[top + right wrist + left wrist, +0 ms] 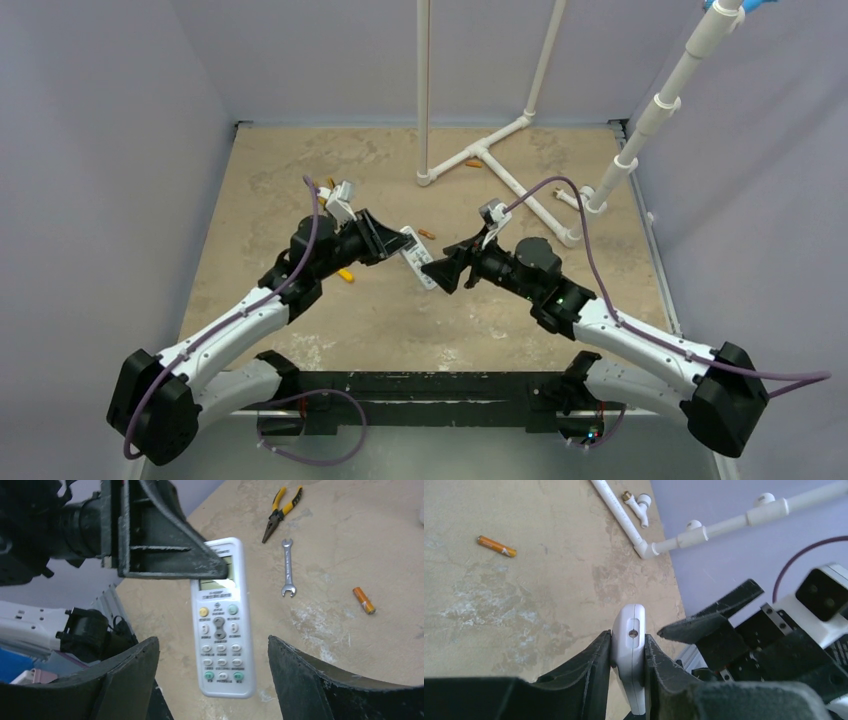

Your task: Load the batteries into the remote control

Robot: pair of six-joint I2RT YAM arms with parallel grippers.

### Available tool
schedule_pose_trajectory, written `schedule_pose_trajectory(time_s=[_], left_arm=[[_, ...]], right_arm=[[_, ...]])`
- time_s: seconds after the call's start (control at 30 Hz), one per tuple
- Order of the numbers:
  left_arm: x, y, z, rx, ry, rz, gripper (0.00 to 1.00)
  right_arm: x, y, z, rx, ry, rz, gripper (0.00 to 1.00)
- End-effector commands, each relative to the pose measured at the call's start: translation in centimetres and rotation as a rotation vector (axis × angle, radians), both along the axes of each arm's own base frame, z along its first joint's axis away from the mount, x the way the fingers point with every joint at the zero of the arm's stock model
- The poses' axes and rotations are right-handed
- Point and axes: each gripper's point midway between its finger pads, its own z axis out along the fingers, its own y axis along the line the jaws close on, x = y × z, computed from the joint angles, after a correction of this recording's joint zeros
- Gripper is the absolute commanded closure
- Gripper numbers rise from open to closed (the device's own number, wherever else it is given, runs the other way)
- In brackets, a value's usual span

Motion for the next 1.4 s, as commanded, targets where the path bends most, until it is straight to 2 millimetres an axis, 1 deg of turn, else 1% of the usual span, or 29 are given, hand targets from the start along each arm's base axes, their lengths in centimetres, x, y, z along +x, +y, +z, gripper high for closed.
schedule_pose_trajectory(time_s=[0.0,0.03,0.13,0.27,0.4,0.5,0.67,0.8,1.0,1.03,1.1,1.13,1.2,1.23,1.27,1.3,1.33,1.37], left_arm=[[-1.1,-0.4,4.5,-0.114,-0.228,-0.064,1.0],[-1.4,-0.4,4.6,-0.13,-0.246,-0.075,1.0],[-2.3,-0.6,6.2,-0.206,-0.316,-0.111,1.0],[-3.3,-1.1,7.9,-0.271,-0.359,-0.169,1.0],[-3.8,-1.0,9.1,-0.308,-0.394,-0.182,1.0],[-3.7,-0.7,9.2,-0.297,-0.401,-0.162,1.0],[-3.5,-0.4,9.4,-0.297,-0.411,-0.141,1.0],[-3.4,-0.4,9.7,-0.311,-0.415,-0.133,1.0],[-3.3,-0.3,10.0,-0.323,-0.416,-0.122,1.0],[-3.3,-0.3,10.0,-0.323,-0.415,-0.119,1.0],[-3.2,-0.2,9.9,-0.319,-0.411,-0.115,1.0],[-3.1,-0.2,9.8,-0.316,-0.407,-0.112,1.0],[-3.0,-0.2,9.6,-0.312,-0.395,-0.106,1.0],[-2.9,-0.3,9.5,-0.309,-0.387,-0.107,0.92],[-2.9,-0.3,9.7,-0.307,-0.381,-0.109,0.68],[-2.8,-0.4,9.4,-0.296,-0.366,-0.111,0.57],[-2.8,-0.5,9.6,-0.287,-0.358,-0.111,0.45],[-2.7,-0.4,9.6,-0.274,-0.347,-0.105,0.24]], right_arm=[[0.4,-0.5,1.3,0.125,0.051,-0.002,0.22],[0.3,-0.6,1.6,0.162,0.065,0.013,0.22],[0.1,-0.7,2.4,0.26,0.087,0.043,0.22],[0.1,-1.2,3.1,0.365,0.108,0.079,0.22],[-0.8,-1.2,3.7,0.437,0.118,0.155,0.23],[-1.6,-1.0,4.2,0.46,0.107,0.208,0.27],[-2.7,-0.6,4.7,0.465,0.1,0.283,0.38],[-3.3,-0.3,5.1,0.492,0.112,0.342,0.44],[-3.5,0.0,4.9,0.5,0.129,0.37,0.54],[-3.4,0.0,4.8,0.5,0.127,0.369,0.57],[-3.4,-0.1,5.0,0.498,0.118,0.363,0.68],[-3.3,-0.1,4.9,0.491,0.116,0.36,0.75],[-3.0,-0.1,4.8,0.473,0.112,0.34,0.94],[-2.7,-0.1,4.6,0.456,0.102,0.323,1.0],[-2.4,-0.2,4.3,0.434,0.102,0.295,1.0],[-2.0,-0.3,4.2,0.414,0.082,0.27,1.0],[-1.5,-0.4,3.1,0.359,0.097,0.231,1.0],[-1.1,-0.8,2.9,0.32,0.075,0.197,1.0]])
